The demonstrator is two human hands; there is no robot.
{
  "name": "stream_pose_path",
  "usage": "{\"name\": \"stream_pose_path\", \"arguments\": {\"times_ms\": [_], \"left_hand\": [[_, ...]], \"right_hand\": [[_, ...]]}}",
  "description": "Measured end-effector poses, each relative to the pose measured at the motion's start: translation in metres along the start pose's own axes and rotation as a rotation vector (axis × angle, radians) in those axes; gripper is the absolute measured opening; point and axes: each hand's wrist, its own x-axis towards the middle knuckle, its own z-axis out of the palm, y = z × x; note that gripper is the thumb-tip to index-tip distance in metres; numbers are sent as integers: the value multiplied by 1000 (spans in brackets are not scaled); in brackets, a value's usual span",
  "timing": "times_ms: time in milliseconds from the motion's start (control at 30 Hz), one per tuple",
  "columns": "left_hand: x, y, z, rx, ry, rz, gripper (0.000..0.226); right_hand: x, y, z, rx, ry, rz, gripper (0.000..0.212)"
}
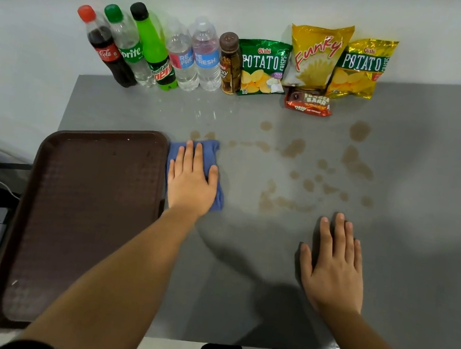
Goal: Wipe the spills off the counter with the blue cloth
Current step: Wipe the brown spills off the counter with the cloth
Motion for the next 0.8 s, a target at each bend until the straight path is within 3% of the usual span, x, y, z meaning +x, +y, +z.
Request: {"name": "stream_pose_path", "arguments": {"times_ms": [233, 433, 633, 800], "left_hand": [[49, 24, -4, 61, -63, 157, 66], [19, 47, 3, 51, -93, 320, 64], [-55, 29, 14, -39, 27, 182, 65], [-37, 12, 9, -21, 48, 77, 68]], "right_hand": [[1, 2, 3, -12, -1, -7, 73], [0, 0, 0, -2, -6, -12, 73], [2, 4, 5, -1, -4, -21, 73], [0, 5, 8, -8, 23, -16, 72]]}}
